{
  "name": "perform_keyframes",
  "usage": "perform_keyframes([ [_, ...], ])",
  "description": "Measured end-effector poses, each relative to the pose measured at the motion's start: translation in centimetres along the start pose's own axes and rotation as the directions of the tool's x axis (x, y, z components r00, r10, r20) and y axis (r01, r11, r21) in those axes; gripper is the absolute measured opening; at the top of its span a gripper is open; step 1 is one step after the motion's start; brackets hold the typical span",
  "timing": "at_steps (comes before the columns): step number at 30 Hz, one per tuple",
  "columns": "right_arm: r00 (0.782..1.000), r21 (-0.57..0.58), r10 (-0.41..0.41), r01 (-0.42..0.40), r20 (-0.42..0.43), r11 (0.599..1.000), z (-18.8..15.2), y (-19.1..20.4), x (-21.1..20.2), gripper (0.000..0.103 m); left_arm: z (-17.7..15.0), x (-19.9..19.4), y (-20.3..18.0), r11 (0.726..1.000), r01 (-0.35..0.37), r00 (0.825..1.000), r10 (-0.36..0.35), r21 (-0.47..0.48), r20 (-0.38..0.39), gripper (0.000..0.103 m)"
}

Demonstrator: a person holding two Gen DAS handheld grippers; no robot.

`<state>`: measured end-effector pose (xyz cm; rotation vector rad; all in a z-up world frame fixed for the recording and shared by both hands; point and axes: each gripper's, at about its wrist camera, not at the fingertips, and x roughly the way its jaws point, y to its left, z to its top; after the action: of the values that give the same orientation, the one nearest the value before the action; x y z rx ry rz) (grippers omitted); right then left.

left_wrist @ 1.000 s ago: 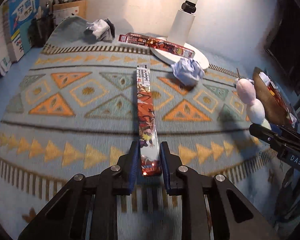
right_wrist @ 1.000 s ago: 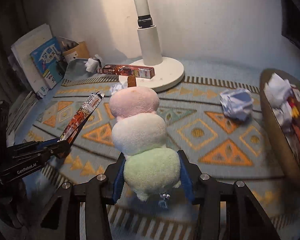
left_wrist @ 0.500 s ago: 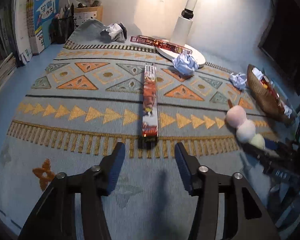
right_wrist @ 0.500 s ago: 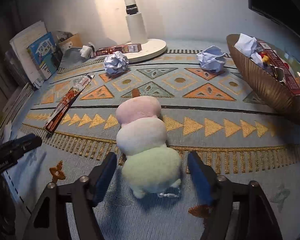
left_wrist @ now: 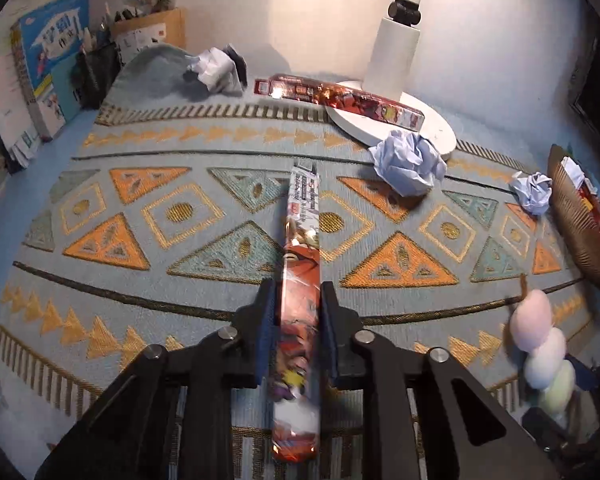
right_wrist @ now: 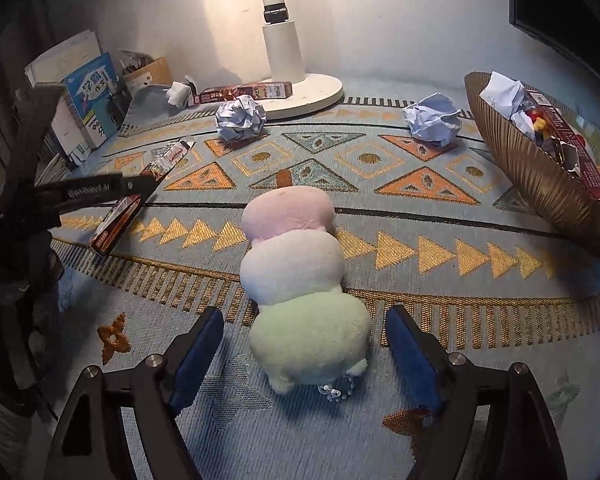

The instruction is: Organize objects

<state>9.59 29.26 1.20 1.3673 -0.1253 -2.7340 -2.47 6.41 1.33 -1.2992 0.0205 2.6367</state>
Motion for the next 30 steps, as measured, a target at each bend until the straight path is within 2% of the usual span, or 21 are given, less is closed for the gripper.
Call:
perform_keyframes([
  [4, 1.000, -0.004, -0.002, 0.002, -0.019, 1.000, 0.2, 0.1, 0.1, 0.082, -1.6, -1.0, -0.1, 0.998, 0.066, 0.998, -0.066, -0.004, -0.009, 0.015],
  [8, 0.998, 0.047, 0.047, -0.045, -0.046, 0.998, 1.4, -0.3, 0.4, 0.082, -3.7, -2.4, -0.3, 0.996, 0.088, 0.996, -0.088, -0.001, 0.007, 0.015],
  [10, 0.998, 0.069, 0.042, -0.039, -0.042, 0.997, 2.0, -0.3, 0.8, 0.082, -4.0, -2.5, -0.2, 0.997, 0.074, 0.997, -0.074, 0.001, 0.010, 0.015],
  [12, 1.000, 0.064, 0.001, 0.001, -0.017, 0.998, 2.0, 0.1, 1.1, 0.081, -4.0, -3.1, -0.5, 0.997, 0.074, 0.996, -0.074, 0.012, 0.042, 0.016],
  [13, 0.999, 0.046, -0.034, 0.034, -0.002, 0.998, 1.8, 0.5, 1.1, 0.074, -4.1, -3.1, -0.7, 0.998, 0.052, 0.997, -0.053, 0.025, 0.047, 0.016],
  [14, 0.998, 0.019, -0.061, 0.061, 0.007, 0.998, 1.6, 1.0, 1.0, 0.060, -4.3, -3.0, -1.2, 0.999, 0.020, 0.999, -0.022, 0.043, 0.046, 0.016],
  [15, 0.998, -0.006, -0.061, 0.061, 0.019, 0.998, 1.4, 1.4, 0.9, 0.058, -4.3, -2.8, -1.7, 0.998, -0.004, 0.999, 0.002, 0.067, 0.040, 0.016],
  [17, 0.999, -0.060, -0.034, 0.036, 0.041, 0.998, 1.2, 2.3, 0.5, 0.057, -4.3, -2.6, -2.5, 0.994, -0.026, 0.999, 0.022, 0.105, 0.035, 0.016],
  [20, 0.998, -0.095, -0.032, 0.037, 0.053, 0.995, 1.1, 2.8, 0.3, 0.057, -4.2, -2.6, -1.8, 0.997, -0.011, 0.999, 0.008, 0.078, 0.032, 0.016],
  [25, 1.000, -0.039, -0.003, 0.004, 0.028, 0.999, 1.2, 1.6, 0.8, 0.057, -4.3, -2.7, -1.6, 0.998, -0.012, 0.999, 0.010, 0.061, 0.033, 0.016],
  [30, 0.999, -0.039, -0.009, 0.010, 0.031, 0.999, 1.1, 1.9, 0.7, 0.057, -4.3, -2.6, -1.6, 0.998, -0.005, 0.999, 0.003, 0.062, 0.032, 0.016],
])
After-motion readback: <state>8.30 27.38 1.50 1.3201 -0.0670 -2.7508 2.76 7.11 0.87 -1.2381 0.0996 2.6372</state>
